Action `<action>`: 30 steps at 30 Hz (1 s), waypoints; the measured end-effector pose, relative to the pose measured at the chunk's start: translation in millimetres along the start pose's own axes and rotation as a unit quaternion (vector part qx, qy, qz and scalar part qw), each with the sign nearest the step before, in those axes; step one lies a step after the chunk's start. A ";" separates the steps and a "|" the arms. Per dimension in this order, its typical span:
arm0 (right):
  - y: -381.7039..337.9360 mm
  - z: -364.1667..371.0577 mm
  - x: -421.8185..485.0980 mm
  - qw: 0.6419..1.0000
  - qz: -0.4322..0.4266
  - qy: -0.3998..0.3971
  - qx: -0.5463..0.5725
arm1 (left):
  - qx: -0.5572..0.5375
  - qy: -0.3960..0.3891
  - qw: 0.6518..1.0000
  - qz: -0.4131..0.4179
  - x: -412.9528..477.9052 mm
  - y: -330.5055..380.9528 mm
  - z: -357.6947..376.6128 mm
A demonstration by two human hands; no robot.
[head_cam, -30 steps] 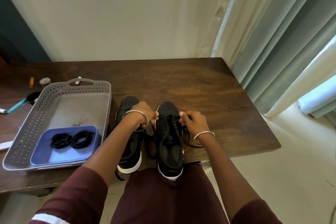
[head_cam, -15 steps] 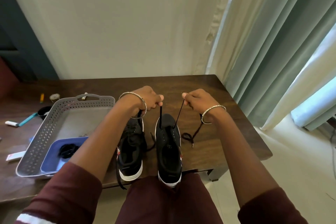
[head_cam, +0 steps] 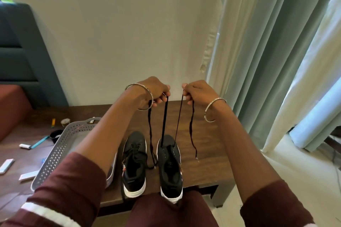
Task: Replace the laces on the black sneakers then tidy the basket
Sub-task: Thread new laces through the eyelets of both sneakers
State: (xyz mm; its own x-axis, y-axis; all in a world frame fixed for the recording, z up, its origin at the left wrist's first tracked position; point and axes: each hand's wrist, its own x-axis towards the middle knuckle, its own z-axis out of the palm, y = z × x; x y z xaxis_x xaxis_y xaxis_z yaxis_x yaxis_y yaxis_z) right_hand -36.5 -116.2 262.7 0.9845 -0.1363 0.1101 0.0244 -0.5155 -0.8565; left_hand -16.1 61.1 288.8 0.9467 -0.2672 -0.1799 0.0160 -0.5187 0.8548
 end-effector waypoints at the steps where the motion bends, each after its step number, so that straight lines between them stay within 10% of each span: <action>1: -3.3 0.7 -1.7 1.000 -0.001 -0.006 -0.007 | 0.000 0.003 1.000 0.001 -2.8 3.3 -0.3; 30: -127.9 -66.4 -17.1 0.948 -0.081 0.068 0.302 | -0.240 0.064 0.947 0.204 -57.3 95.5 -61.2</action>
State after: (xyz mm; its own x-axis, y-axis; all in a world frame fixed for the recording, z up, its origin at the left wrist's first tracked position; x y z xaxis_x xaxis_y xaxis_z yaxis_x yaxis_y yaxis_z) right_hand -68.0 -104.2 403.8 0.9286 -0.2260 0.2944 0.3093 0.0325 -0.9504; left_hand -49.1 76.6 410.5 0.9365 -0.2490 0.2471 -0.2441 0.0435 0.9688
